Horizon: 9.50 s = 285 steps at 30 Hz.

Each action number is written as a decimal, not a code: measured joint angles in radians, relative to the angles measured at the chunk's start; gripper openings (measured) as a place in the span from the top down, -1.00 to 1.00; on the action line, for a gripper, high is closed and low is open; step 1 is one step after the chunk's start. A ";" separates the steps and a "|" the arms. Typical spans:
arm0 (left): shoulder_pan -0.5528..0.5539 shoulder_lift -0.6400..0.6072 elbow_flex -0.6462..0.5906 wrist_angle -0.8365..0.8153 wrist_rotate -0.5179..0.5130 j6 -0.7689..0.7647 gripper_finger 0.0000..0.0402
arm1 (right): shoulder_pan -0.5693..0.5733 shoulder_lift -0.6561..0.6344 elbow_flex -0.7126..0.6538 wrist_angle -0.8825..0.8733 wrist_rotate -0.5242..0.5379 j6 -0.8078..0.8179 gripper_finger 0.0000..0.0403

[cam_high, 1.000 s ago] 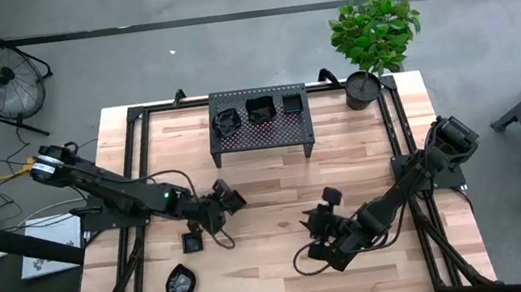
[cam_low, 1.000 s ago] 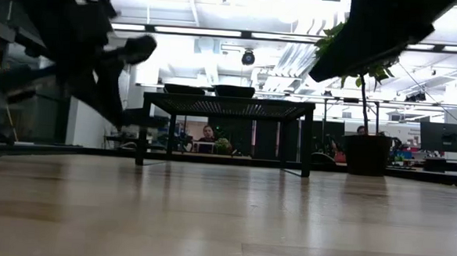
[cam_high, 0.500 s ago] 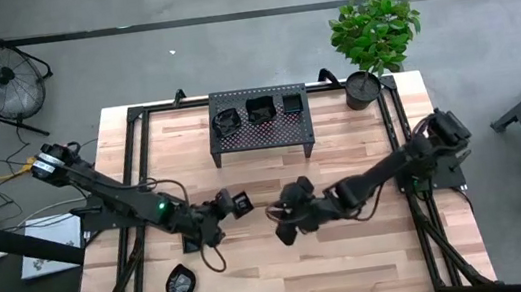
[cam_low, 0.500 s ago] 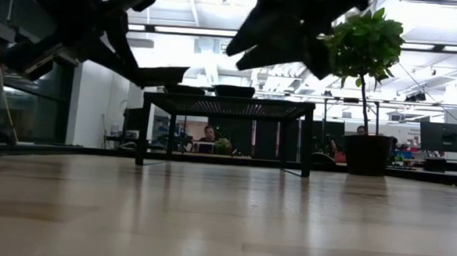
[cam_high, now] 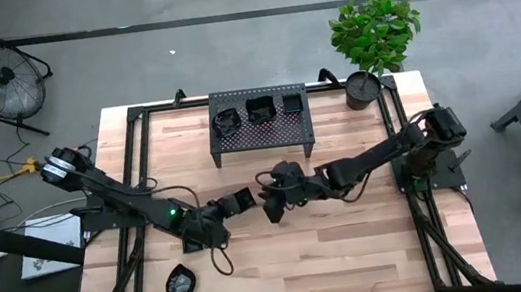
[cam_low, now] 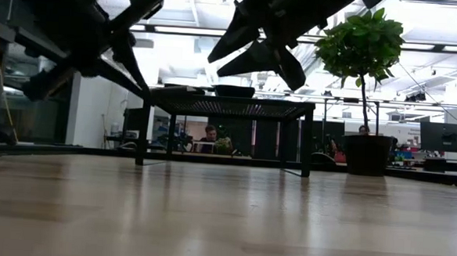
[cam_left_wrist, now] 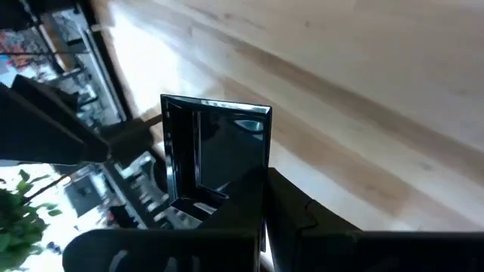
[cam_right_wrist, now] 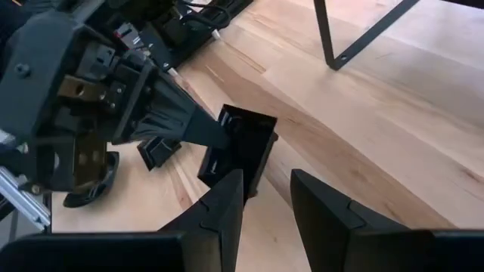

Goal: Pick & Place Mini shaped plates
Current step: Stack the square plate on top of the square plate on the shelf

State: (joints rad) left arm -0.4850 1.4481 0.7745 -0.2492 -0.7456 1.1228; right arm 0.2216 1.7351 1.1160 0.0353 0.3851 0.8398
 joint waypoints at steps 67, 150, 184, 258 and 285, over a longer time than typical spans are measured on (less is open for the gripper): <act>-0.006 0.061 0.000 0.150 -0.155 0.182 1.00 | 0.007 0.086 0.001 0.105 0.107 -0.099 0.46; -0.138 -0.432 -0.077 -0.607 -0.257 -0.819 0.14 | -0.062 -0.445 0.000 -0.449 0.170 -0.134 1.00; -0.137 -0.628 -0.476 0.306 0.013 -0.591 0.14 | -0.693 -0.436 0.001 -0.505 -0.210 -0.079 1.00; -0.137 -0.628 -0.468 0.316 0.277 -1.095 0.14 | -0.307 -0.467 0.000 -0.472 -0.242 -0.291 0.67; -0.217 -0.579 -0.298 -0.547 0.642 -2.087 0.14 | 0.238 -0.247 0.000 -0.471 0.194 -0.134 0.67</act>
State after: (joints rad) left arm -0.7021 0.8696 0.4763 -0.7960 -0.1032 -0.9638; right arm 0.4595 1.4885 1.1156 -0.4357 0.5790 0.7057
